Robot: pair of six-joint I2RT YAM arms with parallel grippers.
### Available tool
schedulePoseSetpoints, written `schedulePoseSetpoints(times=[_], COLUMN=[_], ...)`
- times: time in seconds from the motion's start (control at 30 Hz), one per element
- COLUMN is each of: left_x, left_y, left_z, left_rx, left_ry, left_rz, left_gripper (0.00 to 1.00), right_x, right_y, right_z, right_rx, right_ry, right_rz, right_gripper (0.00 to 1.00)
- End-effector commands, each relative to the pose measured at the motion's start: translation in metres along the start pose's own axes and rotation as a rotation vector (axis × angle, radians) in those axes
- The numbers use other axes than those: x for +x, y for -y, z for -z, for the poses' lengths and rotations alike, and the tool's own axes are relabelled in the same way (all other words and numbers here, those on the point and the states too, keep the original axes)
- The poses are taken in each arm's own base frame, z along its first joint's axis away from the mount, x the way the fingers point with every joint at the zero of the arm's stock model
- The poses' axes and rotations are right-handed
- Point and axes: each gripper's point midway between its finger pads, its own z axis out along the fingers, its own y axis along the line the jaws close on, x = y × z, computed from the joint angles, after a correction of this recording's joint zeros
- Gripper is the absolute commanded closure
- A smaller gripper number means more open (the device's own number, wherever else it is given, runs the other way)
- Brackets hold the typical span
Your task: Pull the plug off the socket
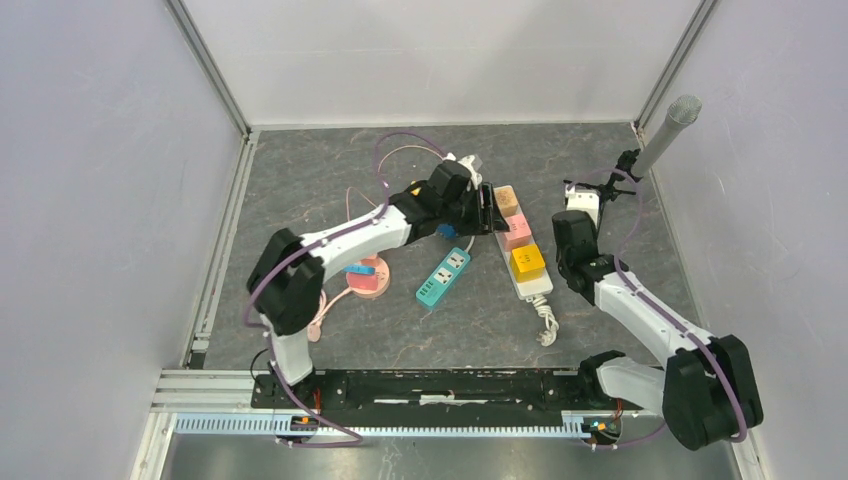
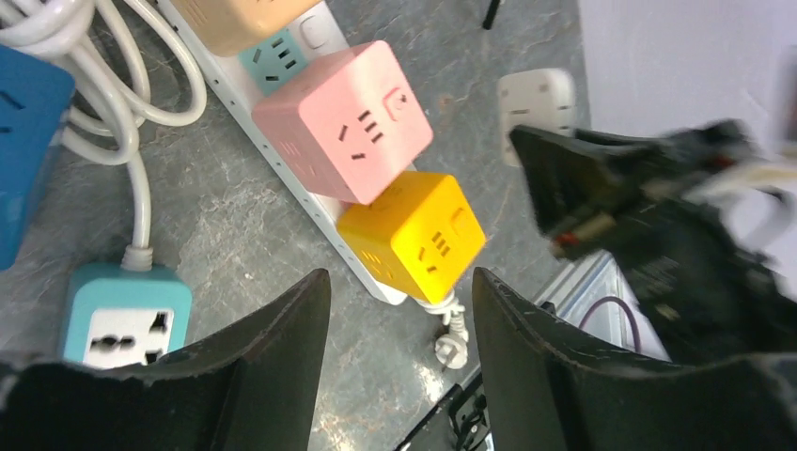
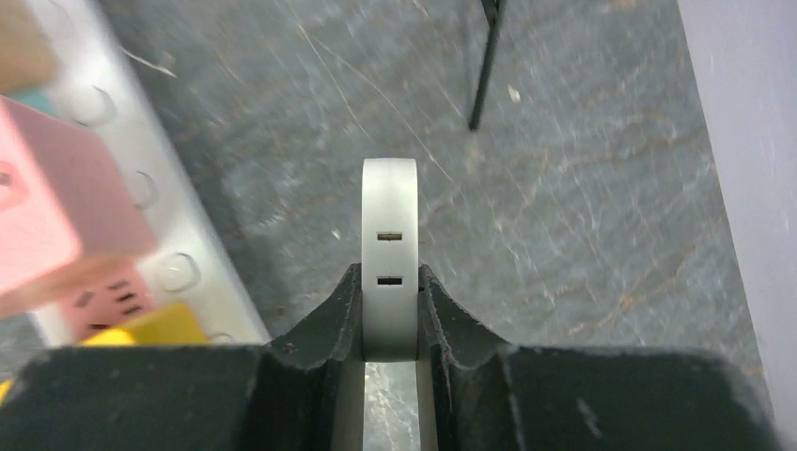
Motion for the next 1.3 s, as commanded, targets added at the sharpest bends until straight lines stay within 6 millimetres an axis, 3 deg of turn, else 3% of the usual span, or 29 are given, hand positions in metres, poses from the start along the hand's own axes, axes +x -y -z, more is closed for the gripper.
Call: schedulePoseSetpoints(times=[0.0,0.1,0.43,0.67,0.73,0.87,1.03,1.1,1.27], left_x=[-0.016,-0.014,-0.009,-0.006,-0.006,-0.008,-0.013,-0.014,-0.013], left_y=[0.012,0.010,0.009,0.007,0.006,0.007,0.005,0.004,0.010], left_z=[0.038,0.048,0.053,0.050,0.049,0.050,0.053,0.054,0.053], left_rx=[0.010,0.004,0.007,0.005,0.003,-0.003,-0.026,-0.032,-0.004], left_ry=[0.098,0.109,0.101,0.089,0.089,0.097,0.116,0.124,0.117], left_rz=[-0.074,-0.082,-0.080,-0.067,-0.064,-0.063,-0.068,-0.066,-0.043], left_gripper=[0.35,0.34,0.34,0.34,0.34,0.34,0.34,0.34,0.33], right_x=[0.025,0.036,0.060,0.054,0.051,0.032,-0.008,-0.023,-0.043], right_y=[0.023,0.034,0.050,0.040,0.034,0.009,-0.028,-0.034,-0.045], right_z=[-0.008,-0.012,-0.020,-0.023,-0.023,-0.021,-0.002,0.007,0.019], right_rx=[0.148,0.214,0.334,0.277,0.232,0.064,-0.204,-0.258,-0.353], right_ry=[-0.056,-0.100,-0.191,-0.175,-0.170,-0.125,-0.006,0.041,0.067], right_rz=[-0.058,-0.056,-0.022,-0.039,-0.042,-0.060,-0.066,-0.078,-0.016], right_gripper=[0.92,0.83,0.70,0.36,0.32,0.28,0.18,0.04,0.02])
